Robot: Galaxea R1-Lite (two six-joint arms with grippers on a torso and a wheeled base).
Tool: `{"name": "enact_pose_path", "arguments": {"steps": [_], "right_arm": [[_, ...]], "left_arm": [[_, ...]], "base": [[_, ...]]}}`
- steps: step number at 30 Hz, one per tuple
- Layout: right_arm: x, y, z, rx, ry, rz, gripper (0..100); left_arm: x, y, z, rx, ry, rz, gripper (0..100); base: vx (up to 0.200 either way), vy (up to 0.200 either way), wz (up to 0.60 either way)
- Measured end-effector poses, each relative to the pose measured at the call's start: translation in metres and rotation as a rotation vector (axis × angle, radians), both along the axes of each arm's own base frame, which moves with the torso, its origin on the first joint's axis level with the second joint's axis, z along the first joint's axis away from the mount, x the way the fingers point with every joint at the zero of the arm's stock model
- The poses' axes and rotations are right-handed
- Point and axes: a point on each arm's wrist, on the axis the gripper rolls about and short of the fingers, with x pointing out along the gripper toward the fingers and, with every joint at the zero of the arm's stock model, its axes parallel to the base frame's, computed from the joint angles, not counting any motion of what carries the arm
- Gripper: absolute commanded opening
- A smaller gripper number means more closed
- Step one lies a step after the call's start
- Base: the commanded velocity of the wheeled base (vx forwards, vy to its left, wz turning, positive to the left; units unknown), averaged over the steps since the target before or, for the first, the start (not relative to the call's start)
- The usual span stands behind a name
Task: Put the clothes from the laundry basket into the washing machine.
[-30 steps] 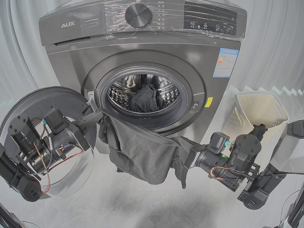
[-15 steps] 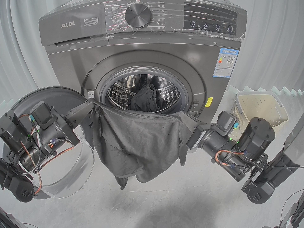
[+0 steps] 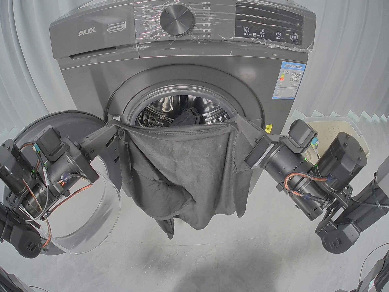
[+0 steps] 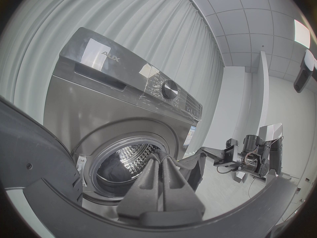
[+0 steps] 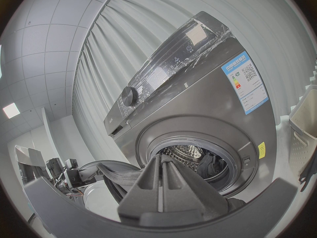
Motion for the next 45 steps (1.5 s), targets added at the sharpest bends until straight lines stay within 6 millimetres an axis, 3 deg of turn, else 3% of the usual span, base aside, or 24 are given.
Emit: {"name": "enact_pose_path", "arguments": {"steps": [13, 14, 23, 34, 38, 45], "right_arm": [[0.000, 0.000, 0.003, 0.013, -0.007, -0.001, 0], [0.000, 0.000, 0.003, 0.013, -0.007, 0.000, 100], [-0.006, -0.004, -0.015, -0.043, 0.051, 0.009, 100], [-0.029, -0.006, -0.098, -0.291, 0.305, 0.103, 100], [-0.025, 0.000, -0.110, -0.326, 0.322, 0.115, 100], [-0.002, 0.022, -0.118, -0.353, 0.248, 0.149, 100]], "left_arm": [[0.000, 0.000, 0.000, 0.000, -0.002, -0.003, 0], [0.000, 0.000, 0.000, 0.000, -0.002, -0.003, 0], [0.002, -0.013, 0.000, 0.000, 0.001, -0.051, 0], [0.031, -0.055, -0.006, -0.003, 0.007, -0.121, 0], [0.035, -0.065, -0.009, -0.002, 0.014, -0.140, 0], [0.037, -0.073, -0.012, -0.002, 0.018, -0.155, 0]], "base": [[0.000, 0.000, 0.00], [0.000, 0.000, 0.00], [0.000, 0.000, 0.00], [0.000, 0.000, 0.00], [0.000, 0.000, 0.00], [0.000, 0.000, 0.00]]}}
